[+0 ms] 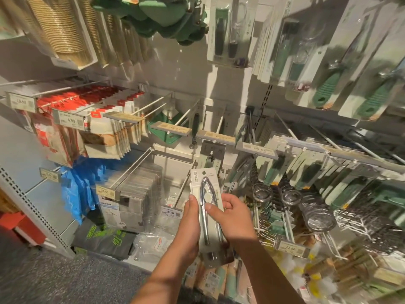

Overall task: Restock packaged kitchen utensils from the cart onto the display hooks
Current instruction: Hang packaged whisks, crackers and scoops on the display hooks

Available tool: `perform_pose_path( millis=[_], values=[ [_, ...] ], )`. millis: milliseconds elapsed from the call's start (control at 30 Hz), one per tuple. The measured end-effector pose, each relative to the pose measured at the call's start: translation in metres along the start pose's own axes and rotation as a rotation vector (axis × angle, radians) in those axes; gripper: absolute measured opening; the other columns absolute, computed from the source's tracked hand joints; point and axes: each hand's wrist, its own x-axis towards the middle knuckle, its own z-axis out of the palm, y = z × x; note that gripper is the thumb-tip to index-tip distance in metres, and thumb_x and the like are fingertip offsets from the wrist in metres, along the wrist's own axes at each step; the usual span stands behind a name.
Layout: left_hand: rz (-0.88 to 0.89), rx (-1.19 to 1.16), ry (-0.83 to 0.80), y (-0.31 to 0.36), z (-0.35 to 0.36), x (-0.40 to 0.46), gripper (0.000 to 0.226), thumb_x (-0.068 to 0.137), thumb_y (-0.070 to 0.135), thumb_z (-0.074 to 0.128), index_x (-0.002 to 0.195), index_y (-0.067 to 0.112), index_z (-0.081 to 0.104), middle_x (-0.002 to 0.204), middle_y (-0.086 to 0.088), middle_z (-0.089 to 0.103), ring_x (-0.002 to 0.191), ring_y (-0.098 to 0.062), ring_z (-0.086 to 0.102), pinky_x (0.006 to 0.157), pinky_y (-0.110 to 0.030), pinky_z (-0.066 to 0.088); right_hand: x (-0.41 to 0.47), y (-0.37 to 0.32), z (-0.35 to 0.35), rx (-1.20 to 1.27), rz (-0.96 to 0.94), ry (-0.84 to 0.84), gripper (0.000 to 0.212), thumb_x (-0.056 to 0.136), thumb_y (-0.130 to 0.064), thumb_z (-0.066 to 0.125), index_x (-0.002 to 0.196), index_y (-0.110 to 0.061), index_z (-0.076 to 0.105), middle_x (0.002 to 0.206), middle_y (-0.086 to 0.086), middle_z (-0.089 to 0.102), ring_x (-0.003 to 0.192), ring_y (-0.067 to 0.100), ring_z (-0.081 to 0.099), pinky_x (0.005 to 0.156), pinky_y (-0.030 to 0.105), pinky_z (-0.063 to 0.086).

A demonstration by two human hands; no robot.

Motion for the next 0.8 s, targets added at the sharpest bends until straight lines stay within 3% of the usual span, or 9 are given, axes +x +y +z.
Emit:
perform_pose_path(
  millis=[133,267,433,567,600,800],
  values=[
    [0.035,0.025,0.004,0.017,0.002,-0.009,0.069,0.095,0.07,0.042,0.141,0.022,0.058,0.129,-0.007,0.071,0.119,-0.023,0.07,0.106,-0.049,0.052,-0.001,0.002,-0.005,0.102,0.017,0.001,0.024,0.09,-0.001,0.075,0.111,-0.009,0.065,0.097,0.006,0.079,0.088,0.017,0.077,0.076,0.029,0.059],
    [0.052,0.055,-0.006,0.017,-0.003,-0.006,0.03,0.109,0.039,0.047,0.137,0.028,0.048,0.124,0.011,0.065,0.11,-0.006,0.065,0.088,-0.027,0.049,-0.001,0.004,-0.017,0.195,0.04,0.057,0.018,0.097,-0.005,0.067,0.113,-0.01,0.06,0.103,0.01,0.079,0.091,0.02,0.076,0.08,0.035,0.058],
    [0.082,0.086,0.001,0.014,-0.002,-0.007,0.019,0.107,0.022,0.054,0.125,0.028,0.057,0.117,0.005,0.074,0.099,-0.007,0.074,0.081,-0.028,0.055,-0.003,0.006,-0.028,0.222,0.038,0.119,0.023,0.099,-0.014,0.068,0.12,-0.014,0.06,0.107,0.009,0.079,0.105,0.031,0.074,0.099,0.051,0.055],
    [0.105,0.128,0.004,0.014,0.001,-0.006,0.015,0.107,0.025,0.054,0.121,0.032,0.058,0.119,0.005,0.073,0.106,-0.012,0.072,0.093,-0.036,0.055,-0.002,0.006,-0.034,0.272,0.014,0.194,0.076,0.075,-0.05,0.082,0.138,-0.022,0.051,0.133,0.012,0.068,0.124,0.033,0.065,0.109,0.062,0.046],
    [0.108,0.136,0.005,0.015,0.001,-0.007,0.014,0.107,0.026,0.054,0.119,0.033,0.058,0.12,0.006,0.072,0.109,-0.012,0.07,0.097,-0.038,0.053,-0.001,0.005,-0.037,0.269,0.002,0.2,0.079,0.073,-0.054,0.082,0.139,-0.024,0.05,0.135,0.011,0.067,0.125,0.032,0.064,0.109,0.062,0.046],
    [0.132,0.12,0.026,0.018,0.002,-0.006,0.025,0.106,0.024,0.056,0.13,0.031,0.056,0.117,0.007,0.073,0.108,-0.013,0.07,0.089,-0.033,0.054,0.007,-0.013,-0.052,0.221,-0.039,0.245,0.044,0.097,-0.036,0.07,0.135,-0.026,0.052,0.131,0.002,0.068,0.123,0.023,0.064,0.111,0.055,0.046]
  ],
)
